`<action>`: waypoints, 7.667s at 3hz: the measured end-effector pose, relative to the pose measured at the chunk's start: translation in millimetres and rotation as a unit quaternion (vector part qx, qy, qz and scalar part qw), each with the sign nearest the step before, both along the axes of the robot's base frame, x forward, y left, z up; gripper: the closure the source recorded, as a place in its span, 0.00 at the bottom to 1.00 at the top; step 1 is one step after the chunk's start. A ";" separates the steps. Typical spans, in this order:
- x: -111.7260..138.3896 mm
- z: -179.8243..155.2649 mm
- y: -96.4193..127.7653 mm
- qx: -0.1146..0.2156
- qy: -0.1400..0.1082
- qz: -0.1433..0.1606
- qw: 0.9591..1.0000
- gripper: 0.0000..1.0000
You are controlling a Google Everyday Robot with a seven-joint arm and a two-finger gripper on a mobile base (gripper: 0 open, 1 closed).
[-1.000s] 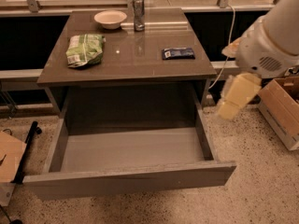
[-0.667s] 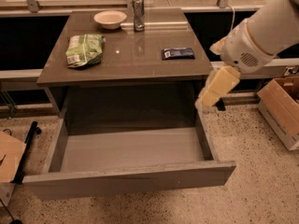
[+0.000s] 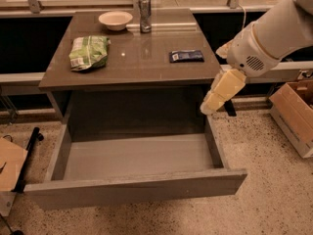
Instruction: Place rxbar blueberry into top drawer
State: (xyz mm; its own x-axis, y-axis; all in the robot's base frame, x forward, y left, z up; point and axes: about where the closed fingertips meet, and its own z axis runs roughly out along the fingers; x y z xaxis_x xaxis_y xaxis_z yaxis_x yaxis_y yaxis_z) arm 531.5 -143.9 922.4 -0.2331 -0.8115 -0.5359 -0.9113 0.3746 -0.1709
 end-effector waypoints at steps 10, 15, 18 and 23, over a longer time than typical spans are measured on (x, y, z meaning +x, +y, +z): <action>294.0 -89.7 17.8 0.196 -0.072 -0.210 0.955 0.00; 292.2 -77.8 7.1 0.199 -0.100 -0.221 0.949 0.96; 208.9 -2.4 44.1 0.244 -0.125 -0.160 0.948 1.00; -24.9 -129.4 101.7 0.321 0.125 -0.075 0.936 1.00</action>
Offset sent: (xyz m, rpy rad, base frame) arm 0.0967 0.0305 0.0158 0.1121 -0.2369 -0.1188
